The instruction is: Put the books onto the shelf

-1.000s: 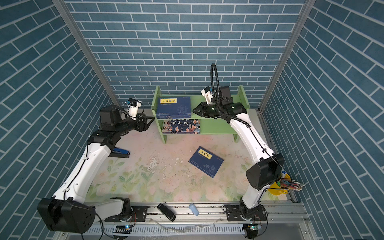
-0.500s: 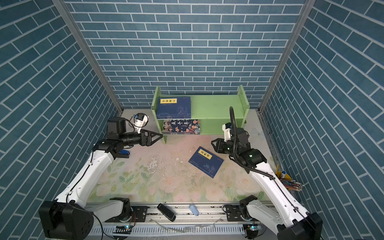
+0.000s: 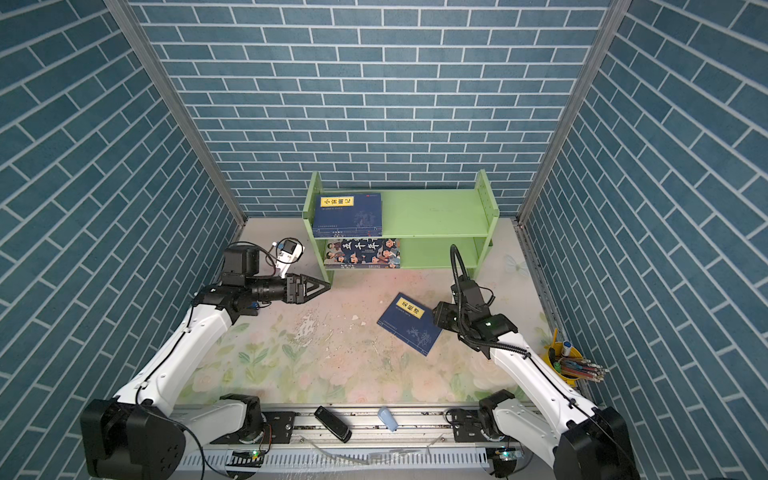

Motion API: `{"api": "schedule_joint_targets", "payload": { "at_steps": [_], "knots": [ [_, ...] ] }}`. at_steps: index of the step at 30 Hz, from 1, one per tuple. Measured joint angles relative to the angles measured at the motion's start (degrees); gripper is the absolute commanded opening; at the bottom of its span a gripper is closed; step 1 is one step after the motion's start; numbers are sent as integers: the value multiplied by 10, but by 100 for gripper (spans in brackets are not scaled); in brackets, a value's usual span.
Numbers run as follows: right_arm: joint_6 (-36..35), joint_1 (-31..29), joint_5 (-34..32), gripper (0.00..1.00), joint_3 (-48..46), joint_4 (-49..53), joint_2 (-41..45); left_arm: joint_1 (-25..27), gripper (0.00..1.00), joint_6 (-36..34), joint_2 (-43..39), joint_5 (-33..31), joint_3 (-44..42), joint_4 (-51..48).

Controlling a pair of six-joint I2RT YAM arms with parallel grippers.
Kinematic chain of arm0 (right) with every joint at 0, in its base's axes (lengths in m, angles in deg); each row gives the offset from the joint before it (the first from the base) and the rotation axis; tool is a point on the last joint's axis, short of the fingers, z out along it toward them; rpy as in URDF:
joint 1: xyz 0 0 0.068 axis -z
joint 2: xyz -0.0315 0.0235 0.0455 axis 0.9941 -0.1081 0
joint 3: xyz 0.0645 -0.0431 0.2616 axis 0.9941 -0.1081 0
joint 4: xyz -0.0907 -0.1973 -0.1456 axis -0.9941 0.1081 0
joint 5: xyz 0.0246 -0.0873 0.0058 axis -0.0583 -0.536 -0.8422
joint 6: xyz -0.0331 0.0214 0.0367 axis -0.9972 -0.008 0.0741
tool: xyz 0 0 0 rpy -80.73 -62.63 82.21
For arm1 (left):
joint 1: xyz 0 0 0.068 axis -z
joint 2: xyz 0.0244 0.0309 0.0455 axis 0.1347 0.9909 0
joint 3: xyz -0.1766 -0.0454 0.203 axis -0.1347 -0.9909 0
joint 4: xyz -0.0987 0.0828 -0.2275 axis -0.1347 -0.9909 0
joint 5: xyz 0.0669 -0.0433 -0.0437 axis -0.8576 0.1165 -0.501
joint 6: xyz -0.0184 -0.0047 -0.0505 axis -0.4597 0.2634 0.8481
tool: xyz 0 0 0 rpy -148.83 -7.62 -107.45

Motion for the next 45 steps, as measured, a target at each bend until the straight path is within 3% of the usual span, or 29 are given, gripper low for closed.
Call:
{"api": "schedule_joint_targets", "payload": {
  "at_steps": [8,21,28,45],
  "knots": [
    [-13,37,-1,55,-26,-65,-63,0,100,16,-2,-43,-62,22],
    [-37,40,-12,58,-41,-148,-116,1,100,38,-10,-89,-120,77],
    [-49,40,-7,59,-41,-196,-185,2,100,59,-8,-95,-135,110],
    [-81,18,67,55,-40,-182,-215,2,100,101,46,-86,-152,156]
  ]
}}
